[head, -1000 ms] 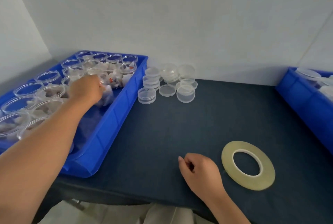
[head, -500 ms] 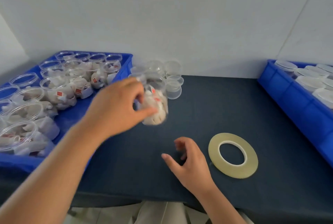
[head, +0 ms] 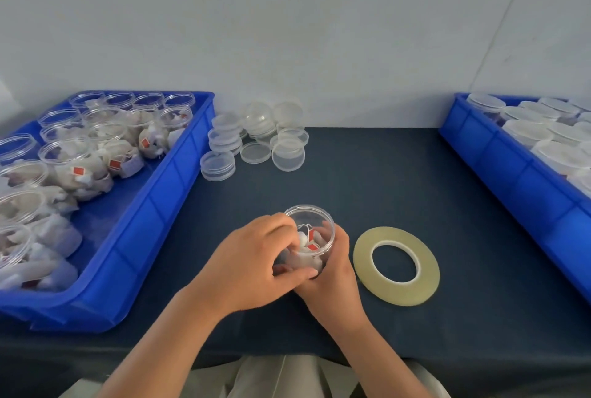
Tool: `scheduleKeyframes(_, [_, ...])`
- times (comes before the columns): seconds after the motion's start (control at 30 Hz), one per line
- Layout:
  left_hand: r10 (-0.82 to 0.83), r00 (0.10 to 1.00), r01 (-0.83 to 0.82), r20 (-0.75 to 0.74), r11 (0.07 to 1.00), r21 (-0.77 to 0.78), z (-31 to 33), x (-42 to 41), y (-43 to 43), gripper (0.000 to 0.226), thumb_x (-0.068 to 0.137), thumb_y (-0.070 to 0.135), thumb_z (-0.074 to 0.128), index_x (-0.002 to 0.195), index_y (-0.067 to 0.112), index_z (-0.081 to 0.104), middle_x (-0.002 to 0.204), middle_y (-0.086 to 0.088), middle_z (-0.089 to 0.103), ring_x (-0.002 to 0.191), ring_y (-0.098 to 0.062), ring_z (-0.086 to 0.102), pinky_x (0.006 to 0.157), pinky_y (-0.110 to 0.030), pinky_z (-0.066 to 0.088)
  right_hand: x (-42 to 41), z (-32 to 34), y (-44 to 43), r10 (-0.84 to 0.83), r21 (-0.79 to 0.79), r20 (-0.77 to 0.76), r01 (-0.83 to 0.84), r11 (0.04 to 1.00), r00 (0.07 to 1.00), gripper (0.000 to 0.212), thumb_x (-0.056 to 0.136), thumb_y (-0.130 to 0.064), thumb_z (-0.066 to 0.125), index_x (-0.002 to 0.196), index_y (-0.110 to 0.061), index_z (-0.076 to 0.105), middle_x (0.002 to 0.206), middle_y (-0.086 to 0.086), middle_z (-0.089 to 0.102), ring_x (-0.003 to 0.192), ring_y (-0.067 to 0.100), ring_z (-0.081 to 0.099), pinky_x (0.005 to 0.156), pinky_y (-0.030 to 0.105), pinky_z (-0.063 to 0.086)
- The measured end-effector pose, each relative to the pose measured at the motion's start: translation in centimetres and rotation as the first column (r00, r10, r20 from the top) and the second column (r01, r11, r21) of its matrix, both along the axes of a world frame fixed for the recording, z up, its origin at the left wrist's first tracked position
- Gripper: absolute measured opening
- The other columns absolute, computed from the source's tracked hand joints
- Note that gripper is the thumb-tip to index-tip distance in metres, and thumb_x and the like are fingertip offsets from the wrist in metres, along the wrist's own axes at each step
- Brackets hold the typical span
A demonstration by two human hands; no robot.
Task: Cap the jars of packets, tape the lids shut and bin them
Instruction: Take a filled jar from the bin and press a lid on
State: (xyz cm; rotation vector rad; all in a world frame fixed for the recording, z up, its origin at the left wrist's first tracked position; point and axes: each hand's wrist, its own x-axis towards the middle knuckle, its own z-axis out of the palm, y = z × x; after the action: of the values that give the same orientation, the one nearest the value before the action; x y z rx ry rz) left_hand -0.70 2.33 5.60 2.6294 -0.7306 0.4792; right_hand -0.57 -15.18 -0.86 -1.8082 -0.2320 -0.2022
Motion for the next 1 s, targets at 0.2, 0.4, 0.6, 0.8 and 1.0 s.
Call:
scheduleKeyframes(0.2, [0.265,0.916,-0.401,-0.302,0.654,-0.641,0.5,6.4,0.7,0.032,0.095,0.065,0.053,0.12,0.047,0.061,0.119,0.024,0.069,0.087,-0.001,0.067,0.071,-0.023,0.048,-0.1,0.4,0.3,-0.049,-0.06,0.027,0.051,0.997,0.998,0.091,0.066,-0.06,0.091,0.131,-0.07,0.027,0.133,-0.039,0.052,0.123,-0.009,0.058,0.09,0.008,0.049])
scheduleKeyframes(0.4, [0.328,0.679,-0.675,-0.657,0.631,-0.383,-1.6,19.0,2.0,0.058,0.099,0.044,0.068,0.15,0.024,0.049,0.129,0.0,0.067,0.099,-0.019,0.075,0.097,-0.047,0.06,-0.2,0.5,0.4,-0.049,-0.067,0.035,0.051,0.996,0.998,0.093,0.066,-0.06,0.092,0.132,-0.07,0.029,0.134,-0.037,0.054,0.126,-0.012,0.055,0.092,0.005,0.047])
scheduleKeyframes(0.6, [0.386,0.601,-0.782,-0.699,0.465,-0.415,-3.8,24.1,0.9,0.091,0.092,0.032,0.081,0.163,0.012,0.028,0.107,-0.002,0.071,0.097,-0.026,0.076,0.084,-0.044,0.062,0.0,0.3,0.2,-0.04,-0.064,0.028,0.041,0.997,0.999,0.096,0.064,-0.062,0.093,0.14,-0.06,0.033,0.136,-0.027,0.056,0.128,0.002,0.059,0.099,0.026,0.056])
scheduleKeyframes(0.8, [0.318,0.611,-0.785,-0.725,0.358,-0.505,-4.4,24.9,1.1,0.009,0.09,0.018,0.073,0.099,0.015,0.075,0.091,-0.006,0.07,0.095,-0.028,0.064,0.078,-0.034,0.049,0.1,0.2,0.2,-0.041,-0.079,0.027,0.043,0.996,0.999,0.094,0.064,-0.062,0.093,0.136,-0.063,0.034,0.136,-0.03,0.056,0.127,-0.001,0.059,0.096,0.021,0.055])
scheduleKeyframes(1.0, [0.407,0.564,-0.77,-0.719,0.574,-0.28,-3.9,24.6,0.9,0.084,0.089,0.064,0.073,0.152,0.011,0.055,0.15,-0.006,0.061,0.135,-0.032,0.06,0.104,-0.042,0.052,-0.1,0.1,0.4,-0.048,-0.085,0.029,0.05,0.995,0.998,0.095,0.063,-0.065,0.091,0.138,-0.063,0.032,0.138,-0.031,0.053,0.128,-0.003,0.057,0.097,0.019,0.054])
